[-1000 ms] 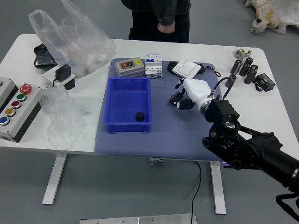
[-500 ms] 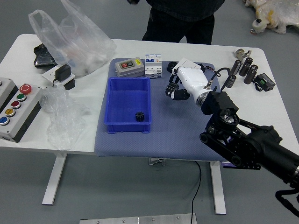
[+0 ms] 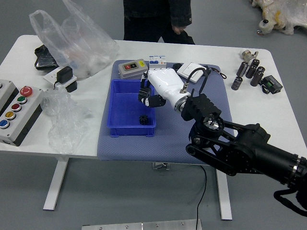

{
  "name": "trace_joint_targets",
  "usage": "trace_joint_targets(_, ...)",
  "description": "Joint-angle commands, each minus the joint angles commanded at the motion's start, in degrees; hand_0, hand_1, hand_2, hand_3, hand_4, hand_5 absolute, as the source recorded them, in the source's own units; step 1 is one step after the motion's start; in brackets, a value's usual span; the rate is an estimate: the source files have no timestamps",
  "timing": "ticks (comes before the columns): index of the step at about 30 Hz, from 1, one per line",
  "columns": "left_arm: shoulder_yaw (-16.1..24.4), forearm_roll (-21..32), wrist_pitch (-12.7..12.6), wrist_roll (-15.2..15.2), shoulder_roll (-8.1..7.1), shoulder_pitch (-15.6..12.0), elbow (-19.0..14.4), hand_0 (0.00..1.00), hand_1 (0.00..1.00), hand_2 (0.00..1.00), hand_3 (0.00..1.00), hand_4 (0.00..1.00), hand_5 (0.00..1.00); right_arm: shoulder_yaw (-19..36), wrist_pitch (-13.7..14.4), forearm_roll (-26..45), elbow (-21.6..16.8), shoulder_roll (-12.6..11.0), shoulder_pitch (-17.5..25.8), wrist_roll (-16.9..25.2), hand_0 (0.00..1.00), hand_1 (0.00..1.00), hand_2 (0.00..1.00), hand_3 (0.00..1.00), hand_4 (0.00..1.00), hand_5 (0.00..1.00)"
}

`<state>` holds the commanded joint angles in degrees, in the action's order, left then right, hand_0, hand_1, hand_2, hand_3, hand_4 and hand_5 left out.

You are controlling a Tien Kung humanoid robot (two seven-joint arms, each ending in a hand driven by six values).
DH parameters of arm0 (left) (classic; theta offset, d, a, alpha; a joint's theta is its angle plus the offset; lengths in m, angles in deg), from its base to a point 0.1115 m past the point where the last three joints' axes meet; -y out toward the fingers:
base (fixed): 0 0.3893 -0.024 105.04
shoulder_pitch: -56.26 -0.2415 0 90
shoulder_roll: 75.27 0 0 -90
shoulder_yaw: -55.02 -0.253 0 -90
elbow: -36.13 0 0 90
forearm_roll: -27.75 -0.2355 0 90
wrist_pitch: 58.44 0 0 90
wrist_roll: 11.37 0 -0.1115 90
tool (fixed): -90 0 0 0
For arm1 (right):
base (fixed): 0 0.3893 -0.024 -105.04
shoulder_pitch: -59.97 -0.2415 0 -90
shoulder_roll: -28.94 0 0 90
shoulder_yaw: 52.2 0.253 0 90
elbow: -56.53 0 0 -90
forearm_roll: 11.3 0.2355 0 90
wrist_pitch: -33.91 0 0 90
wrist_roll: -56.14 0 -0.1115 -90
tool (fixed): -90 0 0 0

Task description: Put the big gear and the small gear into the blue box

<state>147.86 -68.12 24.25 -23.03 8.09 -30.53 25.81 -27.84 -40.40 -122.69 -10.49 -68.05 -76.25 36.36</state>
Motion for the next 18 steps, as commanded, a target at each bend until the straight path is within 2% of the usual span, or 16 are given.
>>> trace_joint_targets(2,-0.1,0.1,0.0,0.0,-0.01,0.0,0.0,0.619,0.460,0.499,0.656,0.693,0.274,-1.2,0.0,0.6,0.7,0.4,-0.1,0.4,0.321,0.518,0.467,0.504,0.437,0.002)
trace_joint_targets(3,-0.1,0.1,0.0,0.0,-0.01,0.1,0.0,0.619,0.460,0.499,0.656,0.693,0.274,-1.6,-0.3,0.7,1.0,0.6,-0.2,0.4,0.411,0.638,0.666,0.615,0.431,0.002)
trace_joint_targets(8,0.0,0.0,0.0,-0.1,0.03,-0.1,0.0,0.619,0.460,0.499,0.656,0.693,0.274,-2.6,-1.6,0.6,2.3,0.8,-0.1,0.1,0.411,0.638,0.666,0.615,0.431,0.002)
trace_joint_targets(9,0.0,0.0,0.0,-0.1,0.03,-0.1,0.0,0.619,0.460,0.499,0.657,0.693,0.274,-2.5,-1.8,0.4,2.4,0.8,0.0,0.0,0.466,0.801,0.864,0.737,0.406,0.177)
trace_joint_targets(14,0.0,-0.1,0.0,0.0,-0.01,0.0,0.0,0.619,0.460,0.499,0.657,0.693,0.274,-1.5,-2.4,-0.4,2.7,0.7,0.4,-0.4,0.466,0.801,0.864,0.737,0.406,0.177)
trace_joint_targets(15,0.0,-0.1,0.0,0.0,-0.02,0.0,0.0,0.619,0.460,0.499,0.657,0.692,0.274,-1.3,-2.4,-0.5,2.7,0.6,0.6,-0.4,0.497,0.873,0.959,0.922,0.527,0.161)
trace_joint_targets(18,0.1,-0.1,0.0,0.0,-0.02,-0.1,0.0,0.619,0.460,0.499,0.657,0.692,0.274,0.6,-1.1,-0.3,2.2,0.2,1.4,0.3,0.497,0.873,0.959,0.922,0.527,0.161)
